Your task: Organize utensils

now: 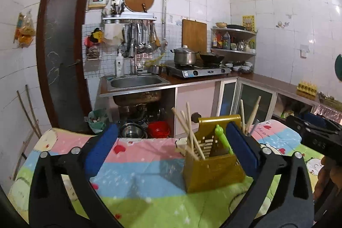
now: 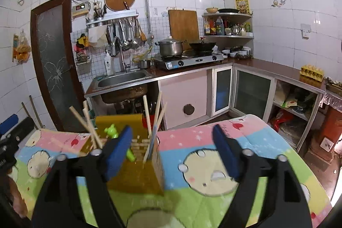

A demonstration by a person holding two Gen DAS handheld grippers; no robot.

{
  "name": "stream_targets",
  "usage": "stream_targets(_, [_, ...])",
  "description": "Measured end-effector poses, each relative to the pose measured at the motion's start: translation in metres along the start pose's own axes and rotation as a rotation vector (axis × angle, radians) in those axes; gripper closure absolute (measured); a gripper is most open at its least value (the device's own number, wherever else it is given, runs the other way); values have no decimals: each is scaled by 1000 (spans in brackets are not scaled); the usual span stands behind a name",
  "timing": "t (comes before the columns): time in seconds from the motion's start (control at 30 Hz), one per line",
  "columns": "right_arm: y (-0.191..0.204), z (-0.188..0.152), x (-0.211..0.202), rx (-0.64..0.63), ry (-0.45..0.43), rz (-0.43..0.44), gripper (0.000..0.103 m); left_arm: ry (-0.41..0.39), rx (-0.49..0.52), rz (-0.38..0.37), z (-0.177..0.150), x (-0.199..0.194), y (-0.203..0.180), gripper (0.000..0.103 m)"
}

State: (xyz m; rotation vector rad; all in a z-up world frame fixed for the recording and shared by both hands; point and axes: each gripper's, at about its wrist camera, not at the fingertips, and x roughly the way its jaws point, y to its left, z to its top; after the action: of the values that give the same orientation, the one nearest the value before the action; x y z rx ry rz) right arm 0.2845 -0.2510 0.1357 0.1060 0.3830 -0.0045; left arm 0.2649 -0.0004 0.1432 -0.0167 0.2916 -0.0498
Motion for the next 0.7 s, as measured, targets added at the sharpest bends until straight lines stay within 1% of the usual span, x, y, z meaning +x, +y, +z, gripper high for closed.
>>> stream_targets(0.03, [0, -8, -13, -5, -6, 5, 14, -3, -1, -8, -5, -9, 1, 5])
stream_targets(0.1, [2, -25, -37, -11, -14, 15, 7, -12, 6, -5, -15, -30, 0, 5])
stream_targets(0.17, [3, -46, -61, -18, -24, 18, 5, -28, 21, -6, -32, -56, -2, 5])
stream_targets(0.23, [3, -63, -77, -10, -21, 10, 4, -24, 31, -14, -47, -72, -5, 5])
stream_targets(0.3, [5, -82, -91, -10, -8, 26, 4, -11, 27, -5, -68, -88, -6, 5])
stream_targets(0.37, [12, -101, -108, -33, -14, 11, 4, 6, 12, -1, -85, -98, -5, 5])
stream_targets(0.43, [20, -115, -121, -74, -42, 5, 4, 26, 8, -4, -104, -108, -3, 5])
stream_targets(0.5, [29, -133, -133, -129, -91, -1, 4, 33, 30, -10, -123, -115, -4, 5])
stream_targets(0.57, [33, -146, -139, -153, -126, -5, 4, 37, 58, 2, -137, -116, -6, 5])
stream_targets(0.63, [36, -155, -141, -152, -119, 5, 4, 39, 75, 7, -151, -118, -6, 5])
stream_targets(0.7, [36, -162, -142, -138, -109, 1, 4, 27, 66, 4, -154, -120, -4, 5])
